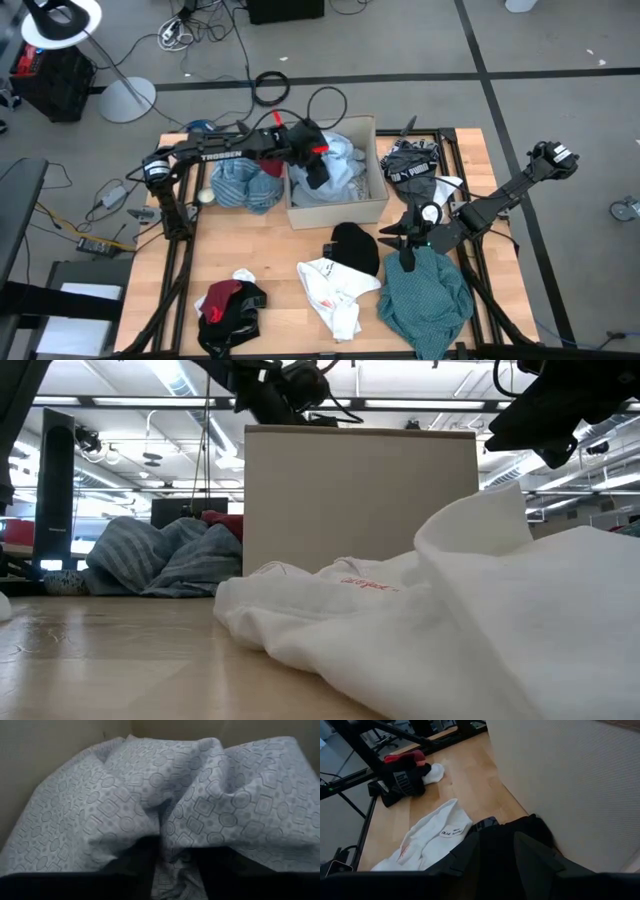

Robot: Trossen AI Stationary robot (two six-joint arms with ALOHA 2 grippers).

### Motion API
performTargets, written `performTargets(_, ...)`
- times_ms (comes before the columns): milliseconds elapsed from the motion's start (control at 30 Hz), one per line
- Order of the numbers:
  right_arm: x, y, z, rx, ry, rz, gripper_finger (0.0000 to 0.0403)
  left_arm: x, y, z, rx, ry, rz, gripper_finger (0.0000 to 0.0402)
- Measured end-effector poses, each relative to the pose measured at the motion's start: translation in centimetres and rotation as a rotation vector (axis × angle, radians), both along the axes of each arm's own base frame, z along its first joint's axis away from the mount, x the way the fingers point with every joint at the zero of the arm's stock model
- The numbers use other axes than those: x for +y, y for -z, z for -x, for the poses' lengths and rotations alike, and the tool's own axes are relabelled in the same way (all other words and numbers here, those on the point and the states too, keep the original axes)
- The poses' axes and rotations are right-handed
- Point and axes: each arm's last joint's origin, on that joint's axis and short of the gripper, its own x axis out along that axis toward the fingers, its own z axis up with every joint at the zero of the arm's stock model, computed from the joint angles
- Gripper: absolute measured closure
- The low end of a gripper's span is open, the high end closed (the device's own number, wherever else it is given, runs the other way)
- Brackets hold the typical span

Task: Sort clothes
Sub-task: Put the gray shirt into the bin, then put the right black boxer into the bin

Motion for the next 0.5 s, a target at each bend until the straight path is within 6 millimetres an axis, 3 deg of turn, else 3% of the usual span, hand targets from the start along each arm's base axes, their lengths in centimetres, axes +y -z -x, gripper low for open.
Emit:
performTargets(333, 0.0, 0.0, 0.0, 0.005, 0.0, 0.003, 0.0282, -2.9, -5.4, -0.5, 0.023, 0.143, -0.087, 0.0239)
performTargets(500, 0.0, 0.0, 0.0, 0.004, 0.004, -0.007, 0.0282, -5.3, -8.7, 0.7, -0.018, 0.191, -0.104, 0.0239)
